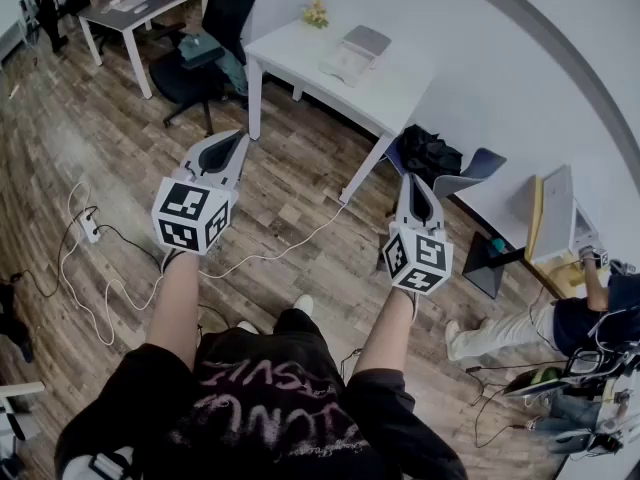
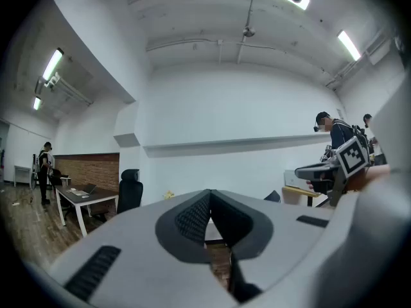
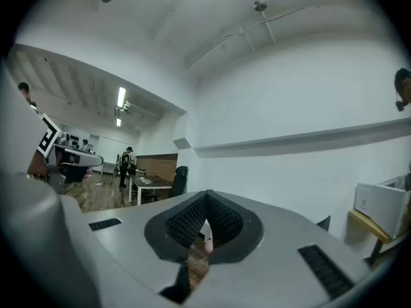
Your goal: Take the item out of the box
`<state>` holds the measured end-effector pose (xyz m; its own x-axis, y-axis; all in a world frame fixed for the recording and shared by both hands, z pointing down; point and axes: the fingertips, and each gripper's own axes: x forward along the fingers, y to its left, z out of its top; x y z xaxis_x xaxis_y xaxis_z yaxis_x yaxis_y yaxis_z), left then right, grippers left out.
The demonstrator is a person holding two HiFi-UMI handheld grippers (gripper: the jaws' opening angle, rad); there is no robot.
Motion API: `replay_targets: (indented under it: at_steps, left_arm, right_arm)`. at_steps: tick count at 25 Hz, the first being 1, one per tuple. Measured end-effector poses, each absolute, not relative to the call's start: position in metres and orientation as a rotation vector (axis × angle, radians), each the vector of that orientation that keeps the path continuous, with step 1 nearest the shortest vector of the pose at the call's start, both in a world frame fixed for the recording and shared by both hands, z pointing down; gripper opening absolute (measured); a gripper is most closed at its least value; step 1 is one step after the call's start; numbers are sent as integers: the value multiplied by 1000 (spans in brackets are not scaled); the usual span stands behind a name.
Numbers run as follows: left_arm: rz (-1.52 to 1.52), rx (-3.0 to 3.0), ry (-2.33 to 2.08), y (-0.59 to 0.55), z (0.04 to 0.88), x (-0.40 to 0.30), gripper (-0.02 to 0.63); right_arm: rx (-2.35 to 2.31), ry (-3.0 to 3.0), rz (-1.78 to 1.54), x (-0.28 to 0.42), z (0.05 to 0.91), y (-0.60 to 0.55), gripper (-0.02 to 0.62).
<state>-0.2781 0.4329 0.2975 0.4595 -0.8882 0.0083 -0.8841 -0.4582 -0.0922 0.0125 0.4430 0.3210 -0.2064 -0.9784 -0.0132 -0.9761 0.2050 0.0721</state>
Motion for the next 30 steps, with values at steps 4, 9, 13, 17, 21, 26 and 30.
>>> replay_targets:
  at_steps: [4,9,13,17,21,26,30]
  left_arm:
    - [-76,-2628,1593,433,300,-282,2]
    - [-119,-2608,1584,429,300,-283,2]
    - [-107,-2628,1580,428,303,-286,2]
    - [-101,-2640,1562,426,305,-288,2]
    - [-125,-2627,1582,418,311,-295,2]
    - [-127,-2633,1590,403,315,-298,2]
    - [-148,-2626,1583,383,319,-291,2]
  right_arm:
    - [1958,-2406,-99,9,322,442,9]
    - [1940,-2397,-138,2,317,437,9]
    - [1932,-2417,-168,-4,314,437,9]
    - [1933,-2402,-147,-3,321,436,9]
    - [1939,-2391,-111,-4,330,427,9]
    - [1924,-2392,-105,-7,338,412,9]
    - [1915,-2391,-113,-3,341,388,9]
